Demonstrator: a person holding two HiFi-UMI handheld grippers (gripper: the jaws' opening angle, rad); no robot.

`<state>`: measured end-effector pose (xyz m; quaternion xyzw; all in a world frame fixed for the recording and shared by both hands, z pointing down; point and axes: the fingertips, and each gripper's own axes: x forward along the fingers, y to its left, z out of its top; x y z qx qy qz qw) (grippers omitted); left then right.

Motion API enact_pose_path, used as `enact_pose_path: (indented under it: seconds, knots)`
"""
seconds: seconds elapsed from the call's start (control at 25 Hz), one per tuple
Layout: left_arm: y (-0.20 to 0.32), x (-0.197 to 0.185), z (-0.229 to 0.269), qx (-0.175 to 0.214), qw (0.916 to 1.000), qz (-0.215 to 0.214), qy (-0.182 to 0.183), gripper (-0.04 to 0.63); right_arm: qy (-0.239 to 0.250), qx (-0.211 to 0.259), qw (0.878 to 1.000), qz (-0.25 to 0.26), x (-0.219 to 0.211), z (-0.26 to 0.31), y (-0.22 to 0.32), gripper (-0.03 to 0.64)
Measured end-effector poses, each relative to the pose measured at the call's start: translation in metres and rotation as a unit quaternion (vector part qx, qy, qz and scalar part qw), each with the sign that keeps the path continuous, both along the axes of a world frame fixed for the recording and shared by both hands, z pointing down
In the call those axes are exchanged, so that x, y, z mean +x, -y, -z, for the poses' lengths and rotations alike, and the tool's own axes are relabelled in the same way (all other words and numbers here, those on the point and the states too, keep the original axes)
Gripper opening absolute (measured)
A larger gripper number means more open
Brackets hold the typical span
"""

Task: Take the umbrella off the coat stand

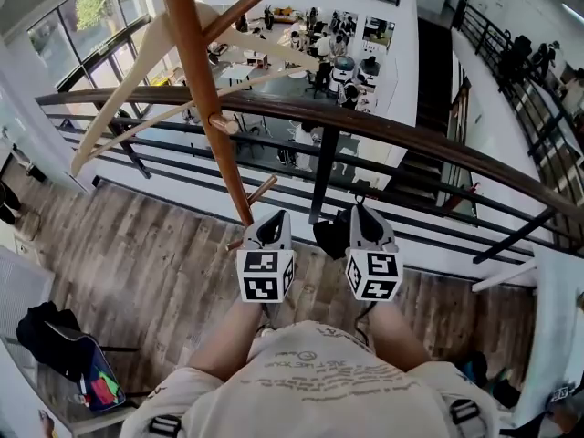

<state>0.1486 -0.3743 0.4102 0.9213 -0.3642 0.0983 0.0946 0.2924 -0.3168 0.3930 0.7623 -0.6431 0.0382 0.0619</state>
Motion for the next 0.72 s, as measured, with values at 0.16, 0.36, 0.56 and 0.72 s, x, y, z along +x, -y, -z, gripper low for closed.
enact_pose_path:
  seconds: [0.16, 0.36, 0.56, 0.72]
  knots:
    - [0.001, 0.007, -0.002, -0.003, 1.0, -0.002, 0.004, 0.005, 0.004, -0.004, 1.0, 0.001, 0.004, -0.003, 0.0, 0.005]
    - [0.005, 0.014, -0.004, -0.011, 0.9998, -0.008, 0.013, 0.005, -0.001, 0.0, 1.0, 0.008, 0.006, 0.001, 0.005, 0.005]
    - [0.006, 0.014, -0.008, -0.006, 0.9999, 0.0, 0.013, 0.005, 0.005, -0.002, 1.0, 0.015, 0.008, -0.007, 0.008, 0.005]
    - [0.006, 0.013, -0.004, -0.003, 0.9999, 0.005, 0.011, 0.005, 0.008, 0.003, 1.0, 0.021, 0.007, -0.004, 0.007, 0.005]
